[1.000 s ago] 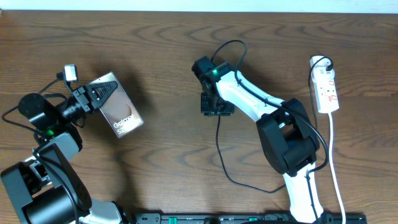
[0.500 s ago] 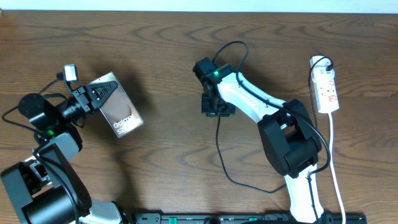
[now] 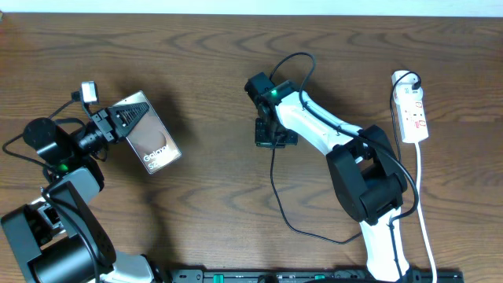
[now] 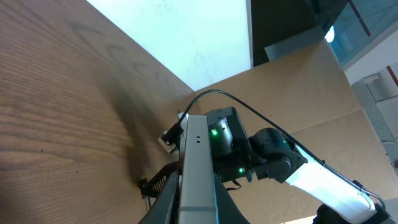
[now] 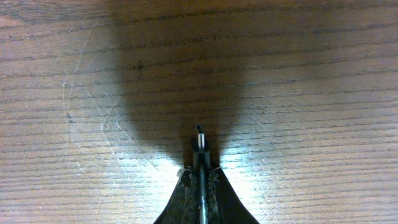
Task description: Plug charger to phone and switch on socket
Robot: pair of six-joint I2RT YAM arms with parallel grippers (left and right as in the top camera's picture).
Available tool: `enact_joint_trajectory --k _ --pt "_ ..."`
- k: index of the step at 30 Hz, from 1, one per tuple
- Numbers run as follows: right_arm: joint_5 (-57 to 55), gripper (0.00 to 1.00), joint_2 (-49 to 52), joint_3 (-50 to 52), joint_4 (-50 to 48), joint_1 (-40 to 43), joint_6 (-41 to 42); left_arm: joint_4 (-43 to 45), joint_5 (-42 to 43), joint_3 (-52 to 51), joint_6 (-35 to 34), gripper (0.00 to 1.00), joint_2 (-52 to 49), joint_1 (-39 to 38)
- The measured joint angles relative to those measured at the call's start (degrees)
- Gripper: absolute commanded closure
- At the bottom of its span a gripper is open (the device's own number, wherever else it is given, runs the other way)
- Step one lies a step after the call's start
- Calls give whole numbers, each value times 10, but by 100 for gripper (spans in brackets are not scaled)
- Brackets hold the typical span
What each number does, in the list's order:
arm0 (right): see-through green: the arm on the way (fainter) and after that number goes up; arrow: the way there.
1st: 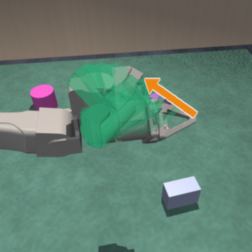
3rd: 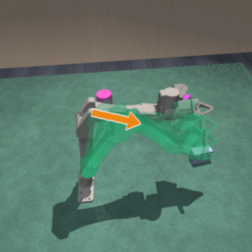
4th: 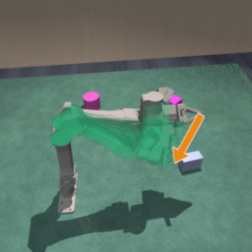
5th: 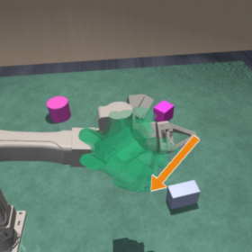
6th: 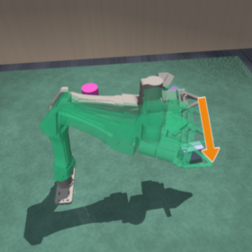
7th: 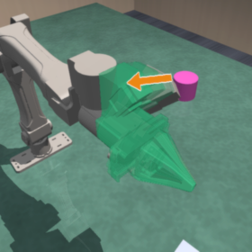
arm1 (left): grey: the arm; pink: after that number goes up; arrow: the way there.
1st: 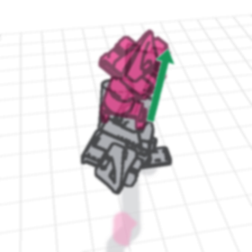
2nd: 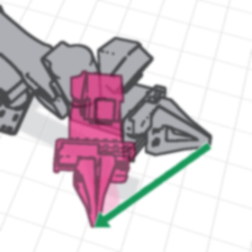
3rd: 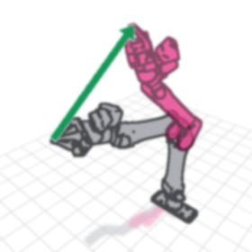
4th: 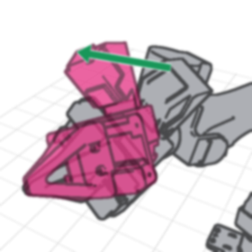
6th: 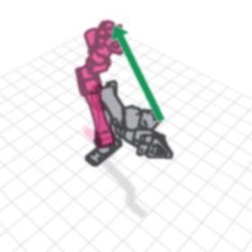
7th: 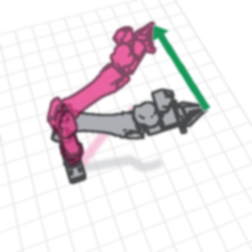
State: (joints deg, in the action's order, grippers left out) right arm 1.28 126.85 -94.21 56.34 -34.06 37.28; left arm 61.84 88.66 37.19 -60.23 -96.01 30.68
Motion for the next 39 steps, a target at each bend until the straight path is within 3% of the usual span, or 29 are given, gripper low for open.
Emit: enact_joint_trajectory --k 6,10,15,19,24,31,39 --pt "8 99 -1 1 -5 0 -2 0 0 0 0 92 0 0" --pt "88 99 -1 5 -62 0 -40 0 0 0 0 92 0 0" --pt "314 99 21 18 -140 0 -188 0 0 0 0 93 0 0" --pt "516 99 40 27 -147 -1 -327 0 0 0 0 93 0 0" --pt "675 99 40 29 -144 -2 -449 0 -1 0 0 92 0 0" --pt "778 99 40 29 -145 -3 -529 0 -10 0 0 93 0 0" --pt "824 99 40 29 -176 -27 -560 0 -21 0 0 93 0 0"
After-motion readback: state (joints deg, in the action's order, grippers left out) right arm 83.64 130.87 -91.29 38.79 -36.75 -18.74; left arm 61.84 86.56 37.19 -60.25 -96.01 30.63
